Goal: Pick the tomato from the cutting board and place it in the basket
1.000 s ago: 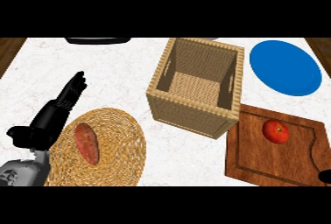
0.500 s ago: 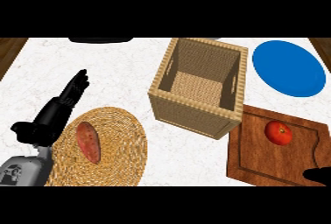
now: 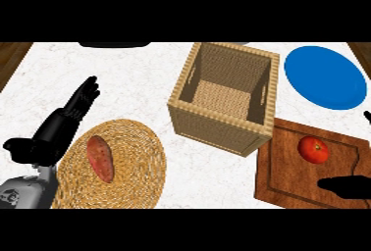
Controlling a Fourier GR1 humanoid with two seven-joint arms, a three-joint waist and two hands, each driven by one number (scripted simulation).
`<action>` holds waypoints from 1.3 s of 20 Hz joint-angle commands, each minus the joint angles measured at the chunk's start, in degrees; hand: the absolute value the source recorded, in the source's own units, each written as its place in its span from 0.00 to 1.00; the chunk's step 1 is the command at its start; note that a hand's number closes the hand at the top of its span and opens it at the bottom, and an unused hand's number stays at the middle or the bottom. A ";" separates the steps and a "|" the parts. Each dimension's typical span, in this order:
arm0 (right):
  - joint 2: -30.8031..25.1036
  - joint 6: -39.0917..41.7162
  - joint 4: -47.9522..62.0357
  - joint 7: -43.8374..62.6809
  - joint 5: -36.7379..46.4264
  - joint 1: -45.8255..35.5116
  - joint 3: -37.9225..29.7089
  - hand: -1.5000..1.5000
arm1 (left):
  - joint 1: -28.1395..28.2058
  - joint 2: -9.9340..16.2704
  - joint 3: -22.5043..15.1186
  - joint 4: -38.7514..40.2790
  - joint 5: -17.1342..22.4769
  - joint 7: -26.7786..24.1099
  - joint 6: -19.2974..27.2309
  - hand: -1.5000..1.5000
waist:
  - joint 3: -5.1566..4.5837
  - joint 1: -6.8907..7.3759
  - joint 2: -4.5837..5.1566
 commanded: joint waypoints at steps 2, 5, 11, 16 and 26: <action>3.66 0.29 4.03 -6.23 4.23 1.72 -1.78 0.00 | 2.00 -1.20 1.43 2.15 -2.23 -4.25 -1.38 0.50 | -0.01 -0.14 0.01; 6.48 1.20 2.33 -6.89 6.35 2.00 -1.89 0.00 | 1.29 -2.24 1.88 2.41 -2.82 -2.35 -2.09 0.50 | -0.01 -0.23 -0.01; 10.19 2.89 3.47 -9.08 6.10 -2.09 -4.42 0.00 | 0.84 -4.68 1.21 -0.18 -5.44 -1.32 -1.19 0.50 | -0.01 -0.07 0.00; 13.27 5.76 0.09 -7.72 10.14 1.46 -3.90 0.00 | -2.80 -5.03 4.35 5.46 -4.83 -3.18 -3.55 0.50 | -0.02 -0.31 0.02; 15.88 8.95 8.91 -8.08 15.21 -4.78 -4.22 0.00 | -0.40 -2.59 8.03 0.01 -2.61 0.34 -7.61 0.50 | -0.01 0.03 -0.01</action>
